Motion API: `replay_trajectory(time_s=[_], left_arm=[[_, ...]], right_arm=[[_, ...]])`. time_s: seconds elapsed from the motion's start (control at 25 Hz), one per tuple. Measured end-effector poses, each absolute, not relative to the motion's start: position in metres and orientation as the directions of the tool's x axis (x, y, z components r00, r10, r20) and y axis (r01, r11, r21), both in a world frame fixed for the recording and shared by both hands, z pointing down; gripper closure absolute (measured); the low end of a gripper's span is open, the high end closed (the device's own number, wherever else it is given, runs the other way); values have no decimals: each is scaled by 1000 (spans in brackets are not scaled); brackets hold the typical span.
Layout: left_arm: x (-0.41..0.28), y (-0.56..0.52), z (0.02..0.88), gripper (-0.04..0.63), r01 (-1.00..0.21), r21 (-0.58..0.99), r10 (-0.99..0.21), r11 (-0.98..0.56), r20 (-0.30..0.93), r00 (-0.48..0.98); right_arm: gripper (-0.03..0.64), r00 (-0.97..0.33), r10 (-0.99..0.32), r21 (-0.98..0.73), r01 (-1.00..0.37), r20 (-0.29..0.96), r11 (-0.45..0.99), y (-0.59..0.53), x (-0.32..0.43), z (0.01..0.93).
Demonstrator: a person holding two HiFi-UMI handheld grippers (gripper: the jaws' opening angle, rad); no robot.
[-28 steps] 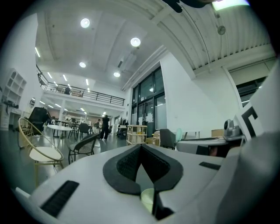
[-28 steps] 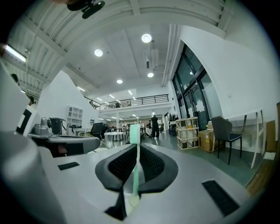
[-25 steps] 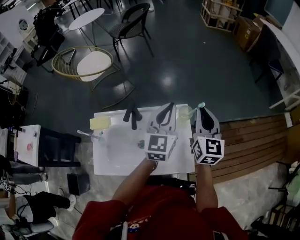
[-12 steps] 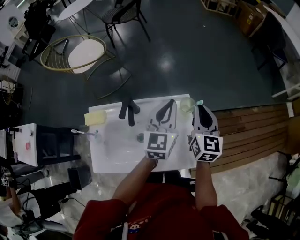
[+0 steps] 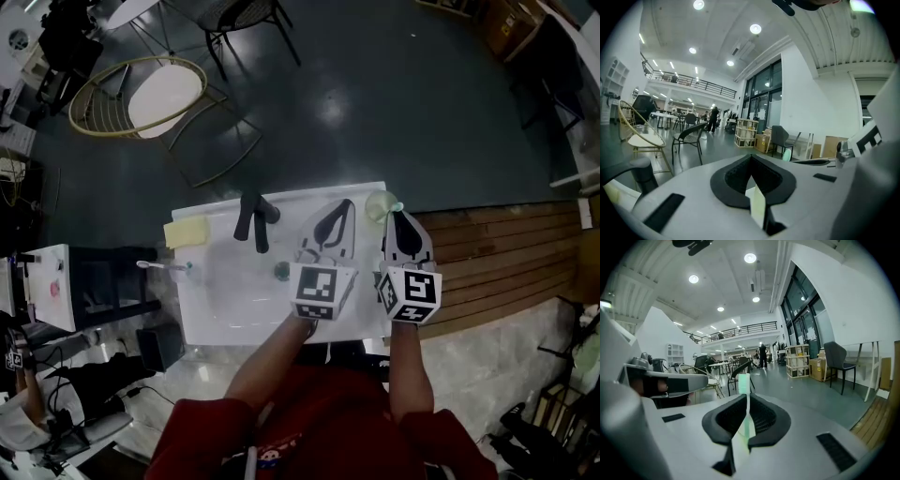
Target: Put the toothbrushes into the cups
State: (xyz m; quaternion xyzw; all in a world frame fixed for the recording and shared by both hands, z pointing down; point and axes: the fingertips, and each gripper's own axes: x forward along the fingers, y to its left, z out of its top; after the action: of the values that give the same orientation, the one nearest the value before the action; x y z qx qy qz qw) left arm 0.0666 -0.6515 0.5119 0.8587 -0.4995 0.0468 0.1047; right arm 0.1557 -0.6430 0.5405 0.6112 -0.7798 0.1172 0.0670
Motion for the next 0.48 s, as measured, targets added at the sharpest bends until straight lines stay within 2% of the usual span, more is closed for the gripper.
replay_trajectory(time_s=[0.48], left_arm=[[64, -657, 529, 568, -862, 146, -836, -485, 213, 506]], right_arm=[[572, -229, -924, -98, -973, 305, 208, -647, 155, 571]])
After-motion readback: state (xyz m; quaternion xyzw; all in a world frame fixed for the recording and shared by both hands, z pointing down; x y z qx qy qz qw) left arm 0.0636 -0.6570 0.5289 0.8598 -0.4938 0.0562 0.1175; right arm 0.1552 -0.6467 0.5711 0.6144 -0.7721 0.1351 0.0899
